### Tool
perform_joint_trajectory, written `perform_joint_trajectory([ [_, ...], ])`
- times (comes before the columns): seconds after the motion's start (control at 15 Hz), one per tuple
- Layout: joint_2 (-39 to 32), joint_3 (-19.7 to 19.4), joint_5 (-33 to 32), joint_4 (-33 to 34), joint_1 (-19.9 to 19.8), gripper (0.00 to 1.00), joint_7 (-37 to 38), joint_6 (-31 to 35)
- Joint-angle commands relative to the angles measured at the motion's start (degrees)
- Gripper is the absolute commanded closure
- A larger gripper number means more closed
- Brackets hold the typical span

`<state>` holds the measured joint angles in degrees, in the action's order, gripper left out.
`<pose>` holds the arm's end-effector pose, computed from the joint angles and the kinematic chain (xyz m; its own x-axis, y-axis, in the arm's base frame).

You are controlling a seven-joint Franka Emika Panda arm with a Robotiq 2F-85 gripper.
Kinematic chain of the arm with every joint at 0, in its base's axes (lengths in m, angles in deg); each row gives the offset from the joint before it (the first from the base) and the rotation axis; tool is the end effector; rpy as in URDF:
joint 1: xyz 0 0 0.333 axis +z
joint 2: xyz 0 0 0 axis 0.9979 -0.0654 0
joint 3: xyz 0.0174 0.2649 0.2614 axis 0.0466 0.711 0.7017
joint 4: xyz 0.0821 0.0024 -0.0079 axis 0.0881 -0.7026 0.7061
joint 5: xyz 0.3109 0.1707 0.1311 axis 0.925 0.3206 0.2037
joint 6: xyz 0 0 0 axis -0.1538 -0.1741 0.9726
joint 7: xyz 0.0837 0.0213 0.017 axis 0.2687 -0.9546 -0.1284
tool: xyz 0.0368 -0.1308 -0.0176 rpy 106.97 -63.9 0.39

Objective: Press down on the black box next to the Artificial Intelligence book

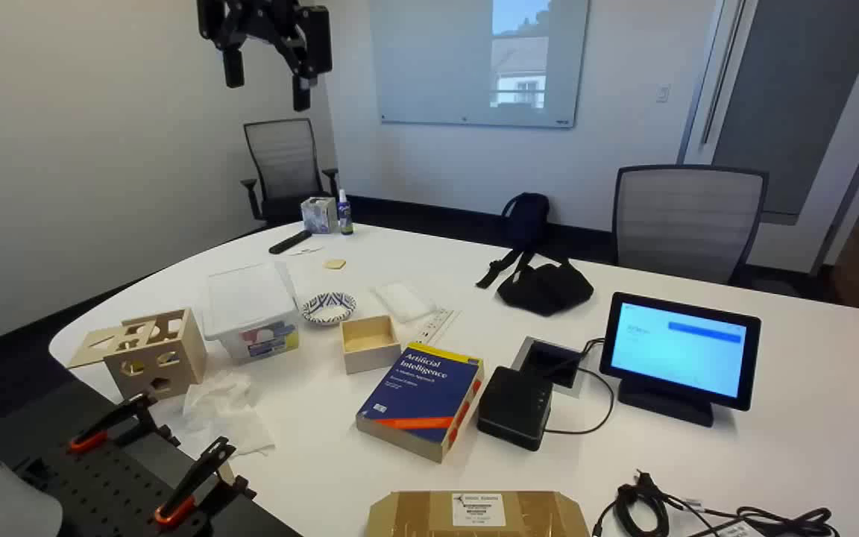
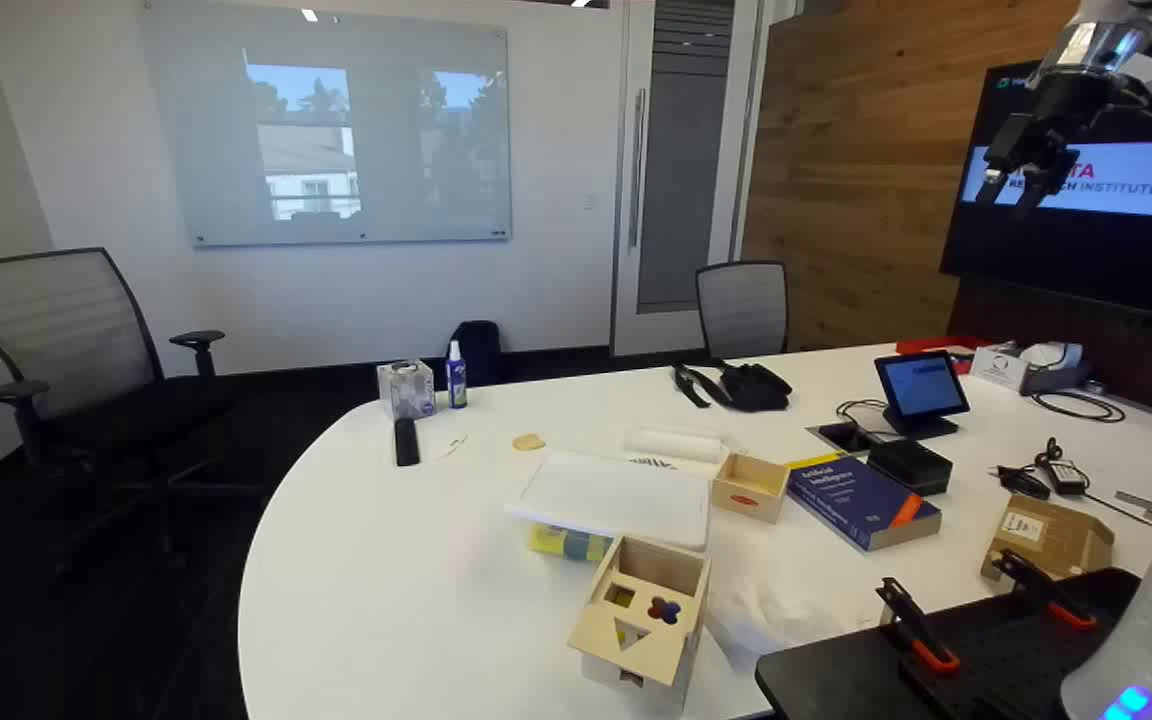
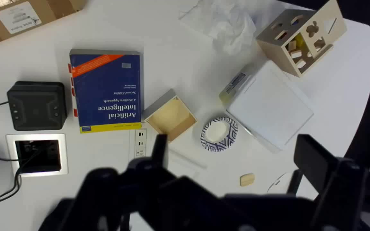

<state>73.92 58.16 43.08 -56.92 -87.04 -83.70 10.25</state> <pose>0.3276 -0.1788 0.6060 0.9851 0.1072 0.1344 0.1395 -0.9555 -0.2600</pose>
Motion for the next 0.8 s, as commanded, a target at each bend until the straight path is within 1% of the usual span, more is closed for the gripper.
perform_joint_trajectory([
  [0.0, -0.5, 1.6, 0.9, 0.2, -2.1, 0.0, -0.9, -0.2],
  [0.13, -3.3, 1.1, 2.1, 1.3, -2.1, 0.0, -0.7, 0.9],
  [0.4, -12.5, -0.7, 6.6, 5.8, -2.4, 0.0, -1.5, 1.6],
  [0.6, -20.9, -0.9, 10.6, 10.5, -3.9, 0.0, -2.3, 3.1],
  [0.73, -26.8, -0.2, 12.8, 14.6, -5.9, 0.0, -1.8, 4.4],
])
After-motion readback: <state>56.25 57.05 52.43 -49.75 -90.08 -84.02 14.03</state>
